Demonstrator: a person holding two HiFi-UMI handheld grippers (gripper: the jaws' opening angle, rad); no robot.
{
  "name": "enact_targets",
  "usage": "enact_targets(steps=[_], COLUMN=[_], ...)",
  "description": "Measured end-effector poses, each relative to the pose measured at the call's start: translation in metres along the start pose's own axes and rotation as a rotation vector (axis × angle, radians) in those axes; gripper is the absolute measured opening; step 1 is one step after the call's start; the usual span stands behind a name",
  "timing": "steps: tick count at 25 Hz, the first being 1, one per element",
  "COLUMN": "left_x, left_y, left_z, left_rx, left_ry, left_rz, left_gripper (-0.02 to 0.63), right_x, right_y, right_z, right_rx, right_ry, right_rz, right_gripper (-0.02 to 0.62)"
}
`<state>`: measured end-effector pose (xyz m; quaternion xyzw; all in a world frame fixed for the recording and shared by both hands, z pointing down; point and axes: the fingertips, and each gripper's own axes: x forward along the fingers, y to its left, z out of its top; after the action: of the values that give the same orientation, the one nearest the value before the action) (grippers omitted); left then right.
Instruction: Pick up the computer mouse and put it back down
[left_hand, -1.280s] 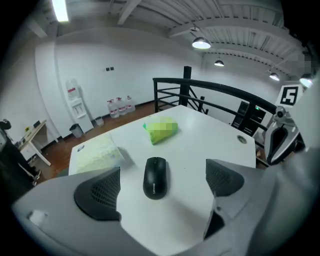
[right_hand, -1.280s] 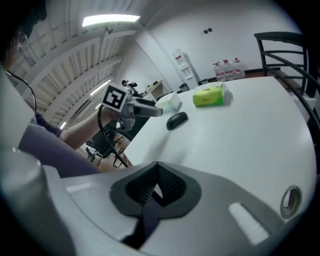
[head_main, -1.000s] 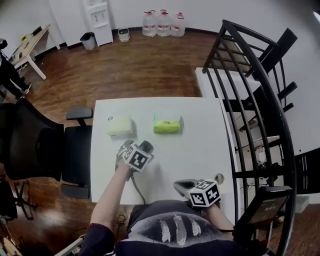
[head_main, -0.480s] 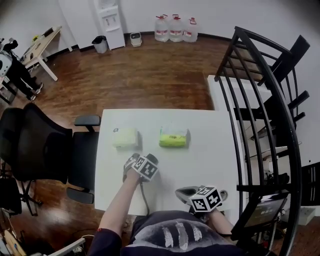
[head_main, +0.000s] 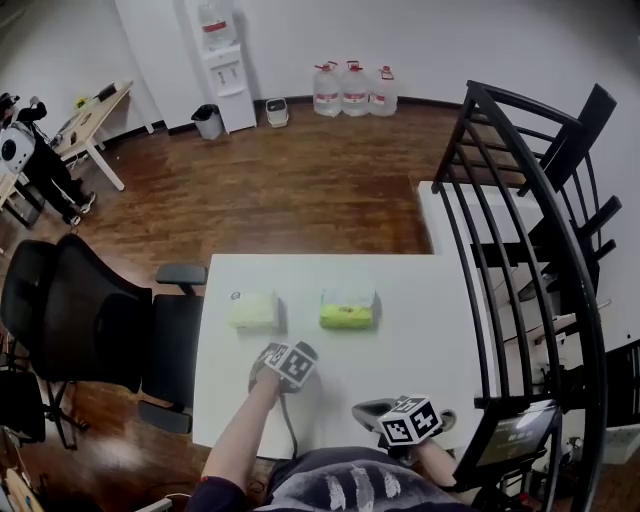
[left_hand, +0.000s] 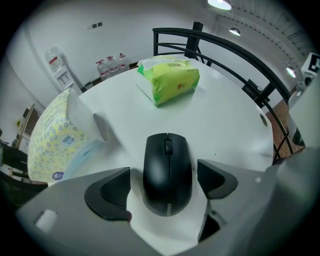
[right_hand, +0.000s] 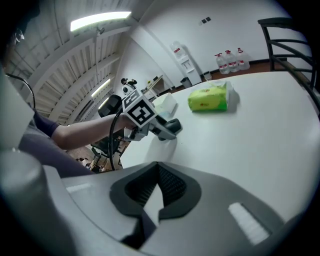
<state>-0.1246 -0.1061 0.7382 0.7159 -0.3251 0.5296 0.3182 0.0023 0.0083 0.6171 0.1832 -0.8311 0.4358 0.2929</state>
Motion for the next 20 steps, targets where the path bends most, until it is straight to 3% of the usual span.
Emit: enact_targets(steps=[11, 14, 20], left_x=[-0.0004, -0.0017, -0.0052], left_y=[0.0048, 0.0054, 0.0025], left_z=[-0.0023, -0.0011, 0.0003], left_rx=[0.017, 0.026, 0.026], left_ry=[-0.015, -0.028, -0.028], left_rz=[0.0, -0.003, -0.006], left_gripper=[0.373, 0.308, 0.305], right_x=[0.0043, 0.0029, -0.0028], right_y=[0.0003, -0.0013, 0.002], right_z=[-0.0013, -0.0011, -0.0029], right_rx=[-0.026, -0.025, -0.019], right_ry=[0.007, 0.008, 0.012], right_rz=[-0.004, -0.012, -0.012], right_gripper=[0.003, 0.003, 0.003])
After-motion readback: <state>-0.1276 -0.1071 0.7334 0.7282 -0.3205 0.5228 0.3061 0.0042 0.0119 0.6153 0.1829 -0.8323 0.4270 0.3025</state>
